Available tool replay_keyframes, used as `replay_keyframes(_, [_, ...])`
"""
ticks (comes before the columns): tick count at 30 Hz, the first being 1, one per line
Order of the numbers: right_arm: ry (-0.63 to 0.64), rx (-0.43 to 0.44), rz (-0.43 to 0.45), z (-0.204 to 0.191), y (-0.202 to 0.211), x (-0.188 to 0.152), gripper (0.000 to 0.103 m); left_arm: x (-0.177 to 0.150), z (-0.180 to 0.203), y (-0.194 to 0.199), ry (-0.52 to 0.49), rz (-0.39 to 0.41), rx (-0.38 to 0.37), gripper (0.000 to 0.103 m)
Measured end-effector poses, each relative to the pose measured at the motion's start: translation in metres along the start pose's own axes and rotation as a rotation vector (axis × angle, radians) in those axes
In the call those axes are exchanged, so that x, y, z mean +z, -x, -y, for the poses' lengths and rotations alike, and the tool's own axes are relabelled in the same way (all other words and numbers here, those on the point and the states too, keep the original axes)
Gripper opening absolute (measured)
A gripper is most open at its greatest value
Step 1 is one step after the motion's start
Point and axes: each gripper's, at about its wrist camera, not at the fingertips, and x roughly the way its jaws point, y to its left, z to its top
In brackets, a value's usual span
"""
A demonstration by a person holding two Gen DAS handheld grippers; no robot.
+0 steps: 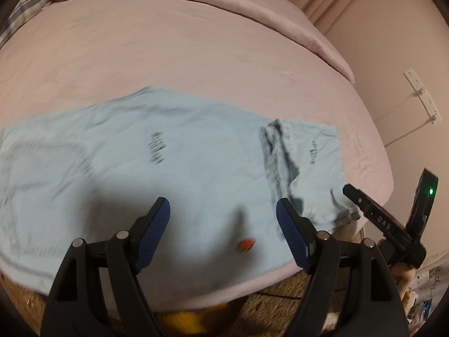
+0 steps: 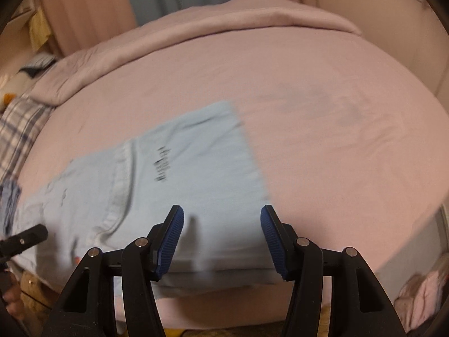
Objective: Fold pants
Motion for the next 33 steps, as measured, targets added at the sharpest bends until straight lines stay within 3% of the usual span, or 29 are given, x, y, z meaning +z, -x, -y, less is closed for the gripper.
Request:
replay_keyframes(9, [-0.134,0.012,-0.029,0.035,-0.005,-0.012,0.057,0.03,0.029,-0.076,-0.004,-0.152,-0.146,0.068])
replay_keyframes(12, [-0.158,0.031,-0.036,0.038,-0.007,-0.012,0.057,0.036,0.037,-0.087,-0.01,-0.137,-0.156,0.068])
replay_keyframes(15, [-0.159,0.033,-0.033,0.037,-0.008,-0.011,0.057,0.04,0.037,-0.102,0.078,-0.222,-0.337,0.062])
replay_keyframes(16, [-0.156,0.033,-0.032,0.035,-0.009,-0.01,0.057,0.04,0.037,-0.109,0.103,-0.243,-0.363,0.053])
replay_keyframes(18, [-0.154,0.03,-0.032,0.034,-0.01,-0.008,0.057,0.038,0.038,-0.117,0.101,-0.235,-0.308,0.029])
replay_keyframes(19, [-0.155,0.029,-0.031,0.033,-0.011,-0.008,0.057,0.037,0.04,-0.116,0.081,-0.225,-0.289,0.012])
replay_keyframes(23, [-0.146,0.023,-0.03,0.035,-0.007,-0.01,0.057,0.03,0.04,-0.107,0.094,-0.211,-0.291,0.007])
replay_keyframes(27, [-0.136,0.012,-0.002,0.048,0.013,-0.014,0.057,0.031,0.037,-0.062,0.05,-0.126,-0.289,0.007])
replay_keyframes(31, [-0.11,0.05,0.04,0.042,0.029,-0.005,0.057,0.026,0.01,-0.023,0.035,-0.049,-0.224,0.007])
replay_keyframes(33, [-0.09,0.066,0.051,0.036,0.032,-0.001,0.057,0.027,-0.005,-0.016,0.037,-0.016,-0.146,0.007])
